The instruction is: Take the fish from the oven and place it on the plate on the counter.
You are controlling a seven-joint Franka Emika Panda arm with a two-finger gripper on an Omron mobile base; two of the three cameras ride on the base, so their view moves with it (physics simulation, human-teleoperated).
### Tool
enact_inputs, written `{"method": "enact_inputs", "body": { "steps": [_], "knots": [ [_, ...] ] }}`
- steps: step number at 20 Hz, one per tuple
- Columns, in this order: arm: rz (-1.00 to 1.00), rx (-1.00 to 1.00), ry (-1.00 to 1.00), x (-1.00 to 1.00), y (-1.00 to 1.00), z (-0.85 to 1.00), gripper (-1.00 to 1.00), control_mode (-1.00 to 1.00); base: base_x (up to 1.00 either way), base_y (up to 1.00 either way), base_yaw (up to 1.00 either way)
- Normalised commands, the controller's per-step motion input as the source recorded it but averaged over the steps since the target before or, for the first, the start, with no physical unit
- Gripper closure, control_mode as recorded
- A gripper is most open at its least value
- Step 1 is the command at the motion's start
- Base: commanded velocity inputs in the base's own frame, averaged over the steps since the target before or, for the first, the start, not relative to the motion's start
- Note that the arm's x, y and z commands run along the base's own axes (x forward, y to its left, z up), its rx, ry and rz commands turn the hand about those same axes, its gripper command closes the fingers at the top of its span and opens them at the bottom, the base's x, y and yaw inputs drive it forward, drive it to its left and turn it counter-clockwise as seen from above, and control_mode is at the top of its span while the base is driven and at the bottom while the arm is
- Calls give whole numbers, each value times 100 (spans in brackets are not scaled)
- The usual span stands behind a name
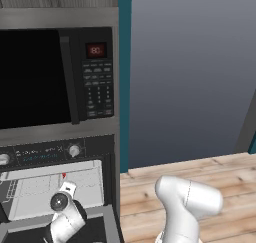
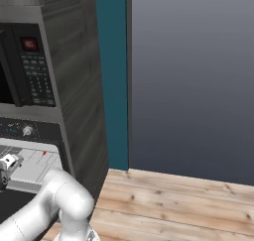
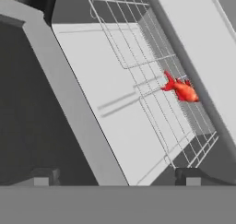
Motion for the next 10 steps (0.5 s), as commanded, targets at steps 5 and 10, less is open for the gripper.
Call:
{"method": "enact_inputs", "body": {
  "steps": [5, 10],
  "knots": [
    [1, -16, -31, 0, 11, -19, -100, -100, 0, 0, 0],
    [3, -16, -27, 13, 23, -12, -100, -100, 0, 0, 0]
  ]
}}
